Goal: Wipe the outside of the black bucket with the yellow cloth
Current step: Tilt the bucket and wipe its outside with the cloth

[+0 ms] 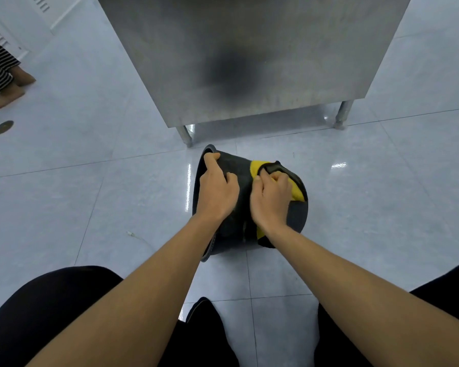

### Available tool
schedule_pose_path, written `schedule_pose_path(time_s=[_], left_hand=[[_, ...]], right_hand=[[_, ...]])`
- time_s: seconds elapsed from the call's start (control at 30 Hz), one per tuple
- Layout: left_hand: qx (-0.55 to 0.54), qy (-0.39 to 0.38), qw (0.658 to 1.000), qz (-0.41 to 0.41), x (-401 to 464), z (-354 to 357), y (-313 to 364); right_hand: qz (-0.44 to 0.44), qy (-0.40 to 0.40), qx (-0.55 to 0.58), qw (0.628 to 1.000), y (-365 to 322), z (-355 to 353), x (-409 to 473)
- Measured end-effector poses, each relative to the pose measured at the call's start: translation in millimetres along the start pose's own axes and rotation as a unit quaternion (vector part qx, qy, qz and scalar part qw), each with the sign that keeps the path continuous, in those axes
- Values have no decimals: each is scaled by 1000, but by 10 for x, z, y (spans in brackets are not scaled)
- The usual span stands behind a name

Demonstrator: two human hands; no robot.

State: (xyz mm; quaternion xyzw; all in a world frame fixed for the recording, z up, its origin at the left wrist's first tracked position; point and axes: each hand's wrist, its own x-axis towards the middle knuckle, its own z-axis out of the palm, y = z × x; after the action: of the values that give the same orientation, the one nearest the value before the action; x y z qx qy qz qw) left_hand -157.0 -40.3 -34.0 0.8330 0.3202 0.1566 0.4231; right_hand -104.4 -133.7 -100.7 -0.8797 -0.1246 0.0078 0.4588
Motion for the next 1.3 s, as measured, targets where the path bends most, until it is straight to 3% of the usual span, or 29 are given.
schedule_pose_path(time_s=[0.13, 0.23, 0.33, 0.4, 0.5, 0.57, 0.73, 0.87, 1.03, 1.17, 1.3], left_hand=[[8, -18, 1000, 2, 33, -58, -2], [40, -56, 998, 12, 21, -75, -1], [76, -74, 994, 4, -18, -59, -8], [39, -51, 997, -31, -15, -46, -23], [13, -35, 998, -59, -25, -38, -23], [18, -32, 998, -44, -47, -25, 9], [9, -6, 1000, -24, -71, -14, 89], [-4, -7, 999, -41, -2, -28, 36], [4, 15, 998, -62, 91, -33, -61], [9, 14, 999, -48, 141, -20, -53], [25, 29, 998, -54, 118, 3, -68]], right_hand=[[-110, -29, 56, 992, -302, 126, -132], [-133, -22, 17, 991, -262, 117, -82], [-71, -3, -50, 996, -44, 30, 12], [3, -2, -84, 996, 181, -47, 61], [91, 5, -91, 992, 390, -112, 55], [97, 19, -71, 993, 339, -82, 35], [-95, 40, 37, 994, -201, 127, -131], [-145, 12, -2, 989, -147, 172, -162], [14, -12, -110, 994, 410, 11, 5], [136, 12, -110, 985, 678, -117, 32], [155, 33, -66, 985, 540, -38, -50]])
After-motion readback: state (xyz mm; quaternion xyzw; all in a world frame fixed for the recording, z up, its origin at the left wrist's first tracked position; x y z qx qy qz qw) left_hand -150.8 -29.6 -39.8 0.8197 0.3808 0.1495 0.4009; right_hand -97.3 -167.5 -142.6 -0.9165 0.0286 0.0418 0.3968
